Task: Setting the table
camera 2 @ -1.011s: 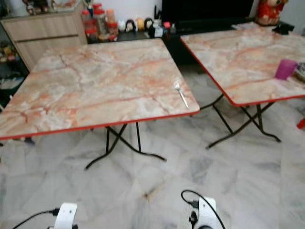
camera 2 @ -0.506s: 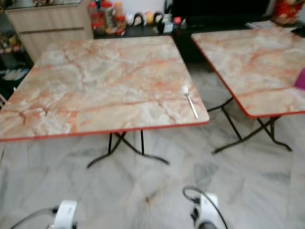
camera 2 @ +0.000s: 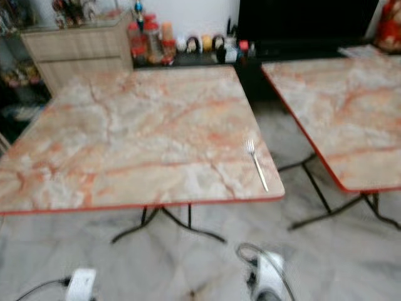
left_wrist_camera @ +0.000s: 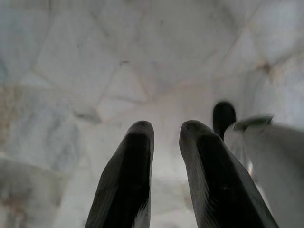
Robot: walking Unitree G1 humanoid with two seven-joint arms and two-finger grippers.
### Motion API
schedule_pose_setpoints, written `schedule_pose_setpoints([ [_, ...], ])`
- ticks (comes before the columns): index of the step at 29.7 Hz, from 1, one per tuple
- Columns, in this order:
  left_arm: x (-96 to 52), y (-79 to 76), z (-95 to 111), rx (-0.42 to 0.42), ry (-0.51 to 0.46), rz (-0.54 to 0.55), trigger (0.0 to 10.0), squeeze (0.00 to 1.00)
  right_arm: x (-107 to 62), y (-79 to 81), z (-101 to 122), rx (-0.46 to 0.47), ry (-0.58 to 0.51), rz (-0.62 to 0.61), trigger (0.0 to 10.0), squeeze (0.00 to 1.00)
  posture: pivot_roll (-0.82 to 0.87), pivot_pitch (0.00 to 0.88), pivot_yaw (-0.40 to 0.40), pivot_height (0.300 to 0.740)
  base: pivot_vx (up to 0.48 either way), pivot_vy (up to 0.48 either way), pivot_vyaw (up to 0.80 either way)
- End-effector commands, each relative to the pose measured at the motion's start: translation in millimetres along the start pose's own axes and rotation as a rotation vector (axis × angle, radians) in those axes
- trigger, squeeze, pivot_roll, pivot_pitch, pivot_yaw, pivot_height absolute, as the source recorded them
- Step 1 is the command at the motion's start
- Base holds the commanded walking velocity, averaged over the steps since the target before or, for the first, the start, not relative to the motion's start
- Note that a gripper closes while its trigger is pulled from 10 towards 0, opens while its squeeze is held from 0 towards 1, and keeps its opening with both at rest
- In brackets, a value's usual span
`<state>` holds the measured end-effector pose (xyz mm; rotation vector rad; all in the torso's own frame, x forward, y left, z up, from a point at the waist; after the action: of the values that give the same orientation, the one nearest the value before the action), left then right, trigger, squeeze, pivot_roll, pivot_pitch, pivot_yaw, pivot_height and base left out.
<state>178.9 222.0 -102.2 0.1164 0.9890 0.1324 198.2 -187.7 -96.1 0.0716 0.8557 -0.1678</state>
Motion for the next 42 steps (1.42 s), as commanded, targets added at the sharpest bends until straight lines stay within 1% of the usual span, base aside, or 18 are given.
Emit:
schedule_pose_setpoints([
  [1,0.7,-4.0,5,-0.009,-0.014,-0.006,10.0,0.00,-0.7,-10.0,-2,-0.008,0.008,-0.023,10.0,0.00,-0.01,0.000,0.030,0.740,0.000,0.000,0.00],
  [12,0.6,-4.7,4,-0.006,-0.011,-0.009,10.0,0.00,-1.8,-9.7,-3,-0.050,-0.004,-0.008,10.0,0.00,-0.01,0.000,0.028,0.740,0.000,0.000,0.00],
  [14,0.5,-6.8,3,-0.007,-0.009,-0.014,10.0,0.00,-3.0,-10.2,8,-0.096,-0.105,0.007,10.0,0.00,-0.03,0.000,0.030,0.740,0.000,0.000,0.00],
  [16,0.5,-7.4,3,-0.006,-0.009,-0.016,10.0,0.00,-3.6,-10.9,9,-0.108,-0.123,0.007,10.0,0.00,-0.04,0.000,0.031,0.740,0.000,0.000,0.00],
  [18,0.5,-9.0,3,-0.003,-0.010,-0.020,10.0,0.00,-5.3,-13.3,12,-0.100,-0.164,-0.001,10.0,0.00,-0.04,0.000,0.033,0.740,0.000,0.000,0.00],
  [19,0.5,-9.0,3,-0.003,-0.010,-0.020,10.0,0.00,-5.3,-13.3,12,-0.100,-0.164,-0.001,10.0,0.00,-0.04,0.000,0.033,0.740,0.000,0.000,0.00],
  [20,0.6,-10.2,4,0.000,-0.010,-0.024,10.0,0.00,-7.2,-15.7,16,-0.112,-0.208,-0.013,10.0,0.00,-0.04,0.000,0.033,0.740,0.000,0.000,0.00],
  [22,0.6,-10.6,4,0.001,-0.010,-0.025,10.0,0.00,-9.1,-17.5,19,-0.136,-0.247,-0.023,10.0,0.00,-0.05,0.000,0.033,0.740,0.000,0.000,0.00],
  [25,0.6,-10.6,4,0.005,-0.010,-0.027,10.0,0.00,-13.4,-21.3,29,-0.131,-0.334,-0.050,10.0,0.00,-0.05,0.000,0.033,0.740,0.000,0.000,0.00],
  [27,0.7,-10.4,4,0.005,-0.012,-0.027,10.0,0.00,-16.1,-20.8,34,-0.150,-0.383,-0.052,10.0,0.00,-0.05,0.000,0.031,0.740,0.000,0.000,0.00],
  [30,0.9,-10.2,5,0.004,-0.013,-0.026,10.0,0.00,-20.7,-22.1,40,-0.154,-0.441,-0.064,10.0,0.00,-0.05,0.000,0.028,0.740,0.000,0.000,0.00],
  [31,0.9,-10.2,5,0.004,-0.013,-0.026,10.0,0.00,-21.0,-22.3,40,-0.153,-0.445,-0.064,10.0,0.00,-0.05,0.000,0.028,0.740,0.000,0.000,0.00],
  [32,0.9,-9.9,6,0.003,-0.014,-0.025,10.0,0.00,-25.1,-23.9,43,-0.158,-0.485,-0.079,10.0,0.00,-0.05,0.000,0.027,0.740,0.000,0.000,0.00],
  [34,0.9,-9.8,6,0.002,-0.015,-0.024,10.0,0.00,-29.9,-25.4,48,-0.164,-0.528,-0.090,10.0,0.00,-0.05,0.000,0.027,0.740,0.000,0.000,0.00],
  [35,1.0,-9.8,6,0.002,-0.016,-0.025,10.0,0.00,-35.9,-24.8,53,-0.188,-0.580,-0.093,10.0,0.00,-0.06,0.000,0.030,0.740,0.000,0.000,0.00],
  [38,1.0,-10.5,6,0.008,-0.014,-0.027,10.0,0.00,-43.8,-23.5,61,-0.199,-0.641,-0.094,10.0,0.00,-0.07,0.000,0.031,0.740,0.000,0.000,0.00],
  [42,0.9,-12.1,6,0.010,-0.016,-0.031,10.0,0.00,-51.9,-23.1,69,-0.196,-0.693,-0.112,10.0,0.00,-0.07,0.000,0.031,0.740,0.000,0.000,0.00],
])
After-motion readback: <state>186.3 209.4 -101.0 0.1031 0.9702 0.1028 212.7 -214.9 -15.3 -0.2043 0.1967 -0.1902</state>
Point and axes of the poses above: a point about 5 cm out from each wrist's last joint towards the gripper, its own x axis pointing out of the wrist towards the gripper, its own z axis along the axis of the wrist's last joint, y = z × x, the point moved 2 cm from there along x, pointing out of the wrist towards the gripper, and after that the axes turned 1 degree about -x, right-handed, at the moved point
